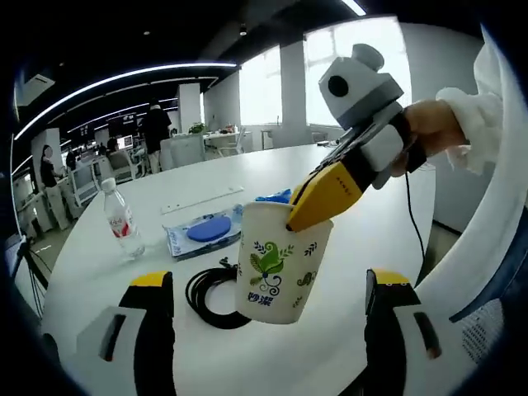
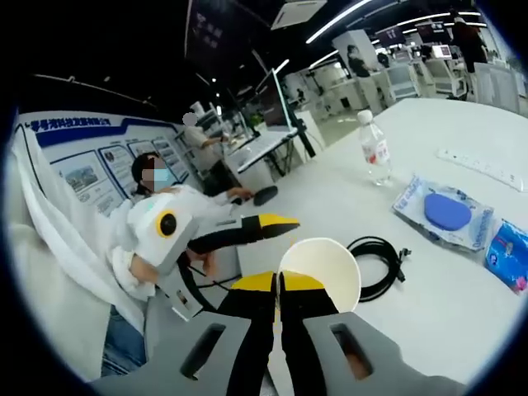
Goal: Arrange the tabletop items into an orderly group along one side of the table until the central work area is clear of visible clutter.
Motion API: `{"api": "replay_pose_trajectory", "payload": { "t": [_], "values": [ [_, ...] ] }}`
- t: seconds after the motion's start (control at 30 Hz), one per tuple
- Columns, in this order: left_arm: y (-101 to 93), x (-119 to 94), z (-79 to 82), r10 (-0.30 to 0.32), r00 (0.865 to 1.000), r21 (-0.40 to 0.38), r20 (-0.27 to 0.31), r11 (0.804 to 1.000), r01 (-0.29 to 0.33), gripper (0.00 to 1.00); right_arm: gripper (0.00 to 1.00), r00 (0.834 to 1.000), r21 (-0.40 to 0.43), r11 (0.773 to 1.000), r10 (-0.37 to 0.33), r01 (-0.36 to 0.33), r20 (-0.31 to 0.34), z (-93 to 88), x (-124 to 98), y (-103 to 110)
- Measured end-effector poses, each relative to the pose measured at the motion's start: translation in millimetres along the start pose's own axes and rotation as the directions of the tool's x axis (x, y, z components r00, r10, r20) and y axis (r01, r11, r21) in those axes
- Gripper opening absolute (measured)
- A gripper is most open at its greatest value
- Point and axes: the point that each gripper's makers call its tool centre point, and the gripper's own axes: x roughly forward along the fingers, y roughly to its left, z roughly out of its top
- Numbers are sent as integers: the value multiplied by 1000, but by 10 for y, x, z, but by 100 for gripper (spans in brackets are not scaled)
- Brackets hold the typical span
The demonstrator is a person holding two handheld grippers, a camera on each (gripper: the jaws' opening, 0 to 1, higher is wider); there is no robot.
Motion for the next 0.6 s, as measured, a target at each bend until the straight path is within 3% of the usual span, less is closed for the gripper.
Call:
{"api": "replay_pose_trajectory", "payload": {
  "t": [0.2,0.37,0.47,0.6],
  "values": [
    [111,-146,-109,44,999,10,-18,999,-44,100,0,1000,0,1000,-2,2,-2,8,33,8],
    [313,-330,-234,99,994,-21,-42,995,-100,100,0,1000,-4,1000,-3,3,-24,-2,61,5],
    [412,-469,-284,131,991,13,-36,991,-131,100,0,1000,-9,1000,-11,10,-29,12,66,-24],
    [487,-632,-353,149,988,1,-28,989,-149,100,0,999,-8,1000,-22,22,-33,39,79,-64]
  ]
}}
